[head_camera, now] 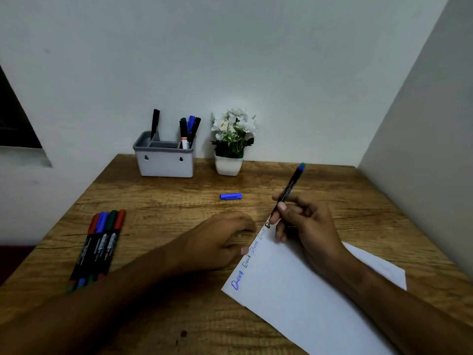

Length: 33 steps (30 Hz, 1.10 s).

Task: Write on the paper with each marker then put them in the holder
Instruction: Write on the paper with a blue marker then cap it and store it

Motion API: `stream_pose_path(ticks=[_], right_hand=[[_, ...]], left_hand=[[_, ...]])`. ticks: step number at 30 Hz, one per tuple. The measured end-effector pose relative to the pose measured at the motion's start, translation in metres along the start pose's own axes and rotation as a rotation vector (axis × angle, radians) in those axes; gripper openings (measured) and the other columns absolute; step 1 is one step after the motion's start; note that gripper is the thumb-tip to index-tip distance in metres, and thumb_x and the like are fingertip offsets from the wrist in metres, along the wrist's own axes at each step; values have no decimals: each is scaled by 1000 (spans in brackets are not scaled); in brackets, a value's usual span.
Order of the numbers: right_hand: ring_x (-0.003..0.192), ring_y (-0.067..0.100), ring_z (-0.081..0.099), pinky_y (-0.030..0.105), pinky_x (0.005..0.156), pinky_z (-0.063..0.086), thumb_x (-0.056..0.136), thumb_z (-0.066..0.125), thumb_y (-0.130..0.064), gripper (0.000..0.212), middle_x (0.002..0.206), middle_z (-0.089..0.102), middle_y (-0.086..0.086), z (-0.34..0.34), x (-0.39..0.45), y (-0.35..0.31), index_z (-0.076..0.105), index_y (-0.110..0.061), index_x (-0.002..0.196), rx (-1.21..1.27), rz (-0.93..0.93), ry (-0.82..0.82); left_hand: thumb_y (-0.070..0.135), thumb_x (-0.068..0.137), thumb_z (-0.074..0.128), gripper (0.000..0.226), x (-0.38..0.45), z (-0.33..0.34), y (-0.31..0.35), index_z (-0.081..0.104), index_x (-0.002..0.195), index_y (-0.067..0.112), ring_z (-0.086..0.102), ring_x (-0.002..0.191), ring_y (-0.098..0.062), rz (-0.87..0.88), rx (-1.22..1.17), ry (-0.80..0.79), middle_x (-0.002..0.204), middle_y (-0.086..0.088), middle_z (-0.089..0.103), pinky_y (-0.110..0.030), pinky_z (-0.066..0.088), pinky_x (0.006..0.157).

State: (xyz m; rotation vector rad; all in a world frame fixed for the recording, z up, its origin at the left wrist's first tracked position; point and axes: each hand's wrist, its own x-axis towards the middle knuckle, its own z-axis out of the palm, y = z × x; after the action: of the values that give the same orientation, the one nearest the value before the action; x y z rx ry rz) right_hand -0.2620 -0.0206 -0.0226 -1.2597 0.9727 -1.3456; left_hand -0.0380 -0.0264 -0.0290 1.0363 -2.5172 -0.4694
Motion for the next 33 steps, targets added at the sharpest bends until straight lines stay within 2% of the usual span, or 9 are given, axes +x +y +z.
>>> stream_pose_path(ticks=[2,6,11,13,15,17,22,27,33], right_hand=[[46,24,55,29,47,47,99,59,1,16,73,69,19,-3,2,4,70,-3,109,-32,-24,19],[42,22,53,27,43,45,96,65,-2,11,67,68,19,-6,14,5,66,6,104,-64,-62,28],[41,23,52,28,43,44,95,67,-4,10,67,69,19,-7,34,4,63,6,96,-89,-98,51],[40,23,52,27,43,44,94,68,-4,10,67,69,18,-8,40,4,64,4,92,-112,-121,71],[40,22,52,26,44,42,94,70,-3,11,66,69,16,-8,43,3,64,2,86,-139,-139,87],[42,23,51,27,45,41,93,71,-2,15,66,69,15,-7,43,0,63,1,80,-184,-160,91],[46,26,53,31,45,43,90,74,-2,17,63,65,16,-2,16,-14,63,-6,78,-225,-174,21],[48,31,56,29,48,47,86,77,3,23,59,62,27,4,-24,-10,56,10,80,-268,-92,-104],[49,27,62,33,54,50,91,72,4,14,61,67,17,1,-37,-14,60,3,84,-310,-51,-193]], left_hand=[[32,92,66,44,2,2,-2,56,134,23,43,125,4,0,3,3,136,15,52,-4,29,99],[31,90,68,45,12,-2,-4,57,133,21,46,125,-1,-5,16,16,134,12,55,-24,39,106],[31,92,66,41,23,-9,-10,59,131,19,50,120,-3,-8,-28,4,131,8,58,-29,43,101],[31,92,65,42,24,-7,-14,59,132,18,49,122,-3,-9,-34,14,135,7,58,-22,41,102],[31,94,64,45,23,-3,-19,57,137,18,43,128,-1,-11,-23,30,141,7,53,-5,29,100],[31,95,62,48,21,2,-22,53,141,20,39,130,2,-11,-17,49,145,9,49,2,22,98],[33,94,62,46,21,9,-26,56,139,28,39,133,-2,13,0,62,145,12,46,-26,37,108],[42,92,59,46,20,11,-27,57,137,32,38,133,-2,6,8,65,144,12,45,-27,36,106],[45,92,56,49,18,12,-24,55,139,31,35,136,-4,4,5,49,147,10,41,-36,39,109]])
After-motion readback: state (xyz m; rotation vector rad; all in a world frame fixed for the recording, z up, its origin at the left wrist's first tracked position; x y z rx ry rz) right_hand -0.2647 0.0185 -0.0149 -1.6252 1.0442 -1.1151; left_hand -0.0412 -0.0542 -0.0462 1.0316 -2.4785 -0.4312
